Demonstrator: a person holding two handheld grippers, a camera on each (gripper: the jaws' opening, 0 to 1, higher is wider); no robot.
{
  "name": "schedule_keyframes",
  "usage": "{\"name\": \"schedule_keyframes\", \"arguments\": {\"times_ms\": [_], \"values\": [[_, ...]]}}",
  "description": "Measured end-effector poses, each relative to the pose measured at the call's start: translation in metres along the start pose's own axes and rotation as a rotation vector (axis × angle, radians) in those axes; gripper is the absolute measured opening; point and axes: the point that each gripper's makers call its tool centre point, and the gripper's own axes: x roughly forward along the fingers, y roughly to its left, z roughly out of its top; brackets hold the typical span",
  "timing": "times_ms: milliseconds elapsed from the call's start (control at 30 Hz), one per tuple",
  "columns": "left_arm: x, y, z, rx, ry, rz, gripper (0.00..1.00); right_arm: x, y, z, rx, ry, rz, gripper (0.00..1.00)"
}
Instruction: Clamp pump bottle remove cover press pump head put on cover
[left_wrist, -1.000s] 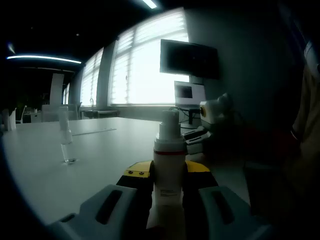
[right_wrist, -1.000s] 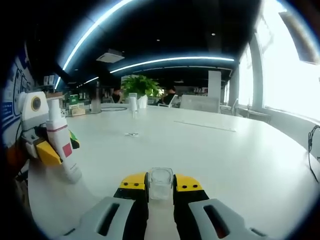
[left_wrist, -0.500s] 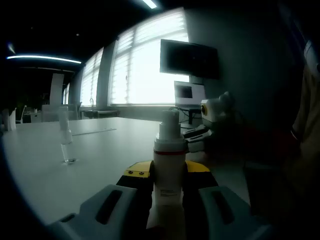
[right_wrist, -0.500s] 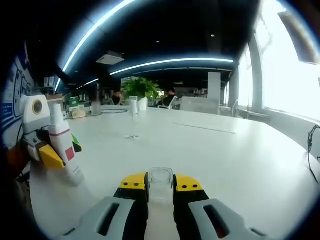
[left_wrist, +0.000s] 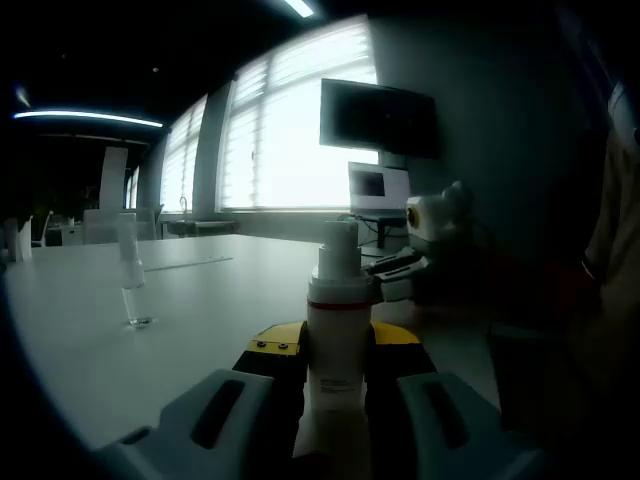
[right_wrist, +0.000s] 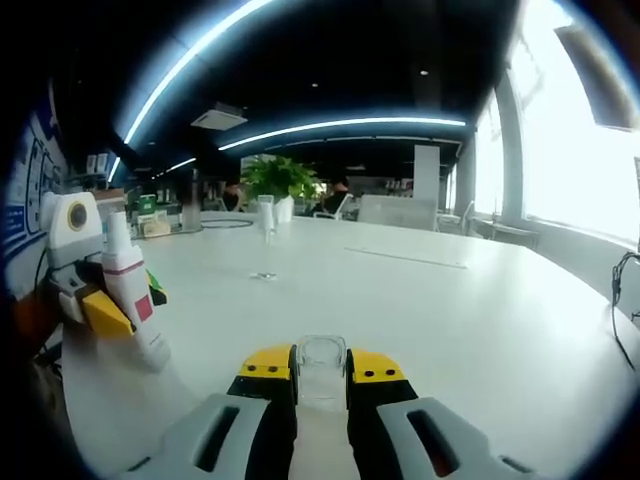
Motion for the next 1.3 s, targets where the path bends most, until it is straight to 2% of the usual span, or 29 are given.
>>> {"name": "schedule_keyframes", "arguments": {"times_ms": [733,1300], "values": [[0.0,0.0,0.0,0.001,0.0,0.002,0.13,-0.017,0.004,0.019,-0.009,-0.046,-0.004,0.14],[0.0,-0.001,0.0,0.002,0.0,0.002,0.13,-0.032,0.025,0.057,-0.037,-0.126,0.014,0.14]]}}
